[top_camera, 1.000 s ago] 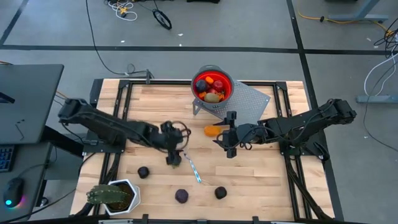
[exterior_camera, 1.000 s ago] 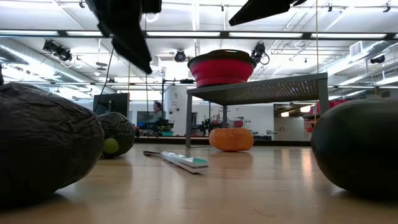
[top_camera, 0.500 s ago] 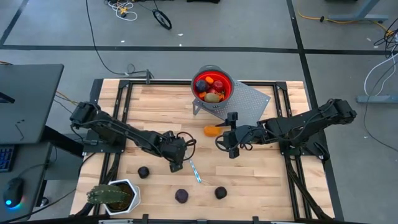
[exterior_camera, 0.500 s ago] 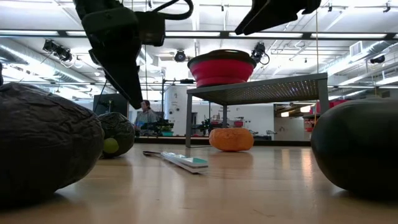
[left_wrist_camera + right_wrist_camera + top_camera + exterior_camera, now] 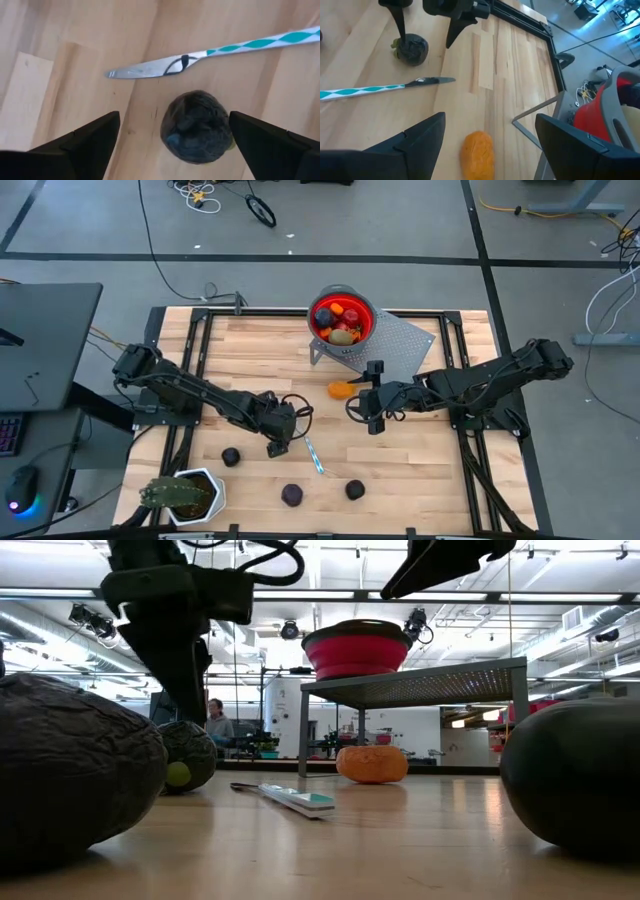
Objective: Pick & Place Fruit
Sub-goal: Put the mangosteen into the red strainer bowl
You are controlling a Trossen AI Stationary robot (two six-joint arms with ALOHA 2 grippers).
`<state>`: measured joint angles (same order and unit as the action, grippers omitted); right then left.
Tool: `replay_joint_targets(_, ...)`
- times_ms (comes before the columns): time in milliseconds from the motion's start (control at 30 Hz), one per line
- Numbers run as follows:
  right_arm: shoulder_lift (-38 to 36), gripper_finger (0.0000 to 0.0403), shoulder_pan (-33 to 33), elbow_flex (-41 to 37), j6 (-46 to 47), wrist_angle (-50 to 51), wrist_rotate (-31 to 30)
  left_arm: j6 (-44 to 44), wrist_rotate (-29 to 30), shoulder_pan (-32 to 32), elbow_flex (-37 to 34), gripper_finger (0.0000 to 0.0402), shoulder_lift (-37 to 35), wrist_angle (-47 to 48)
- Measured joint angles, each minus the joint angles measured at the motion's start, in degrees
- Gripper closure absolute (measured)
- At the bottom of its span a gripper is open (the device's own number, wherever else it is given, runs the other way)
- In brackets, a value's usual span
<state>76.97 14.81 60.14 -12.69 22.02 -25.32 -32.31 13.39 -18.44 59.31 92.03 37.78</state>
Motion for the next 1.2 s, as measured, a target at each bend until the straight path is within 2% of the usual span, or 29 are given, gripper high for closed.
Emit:
replay_joint_targets(200,0.0,0.0085,0.0,0.0,-0.14,-0.42,0.0,0.92,-0.65,-0.04,-2.88,0.0004,-0.04,-1.06)
replay_joint_targets(333,0.0,0.0085,0.0,0.0,-0.43,-0.42,-0.03,1.23,-2.45,-0.02,-5.82,0.0003,-0.02,-6.55)
replay_joint_targets(600,0.0,0.0085,-0.04,0.0,-1.31,-0.96,-0.09,-0.35,-2.51,0.11,-8.74,0.0003,-0.02,-5.29)
replay_joint_targets(967,0.0,0.0085,-0.04,0.0,-1.31,-0.94,-0.07,-0.53,1.02,0.11,-8.98,0.0004,-0.02,-5.59)
replay_joint_targets(1067,0.0,0.0085,-0.04,0.0,-1.33,-0.94,-0.05,-0.88,1.61,0.09,-8.98,0.0015,-0.02,-5.68)
replay_joint_targets(1200,0.0,0.0085,-0.04,0.0,-1.33,-0.93,-0.05,-0.91,1.93,0.11,-8.98,0.0055,-0.02,-5.7)
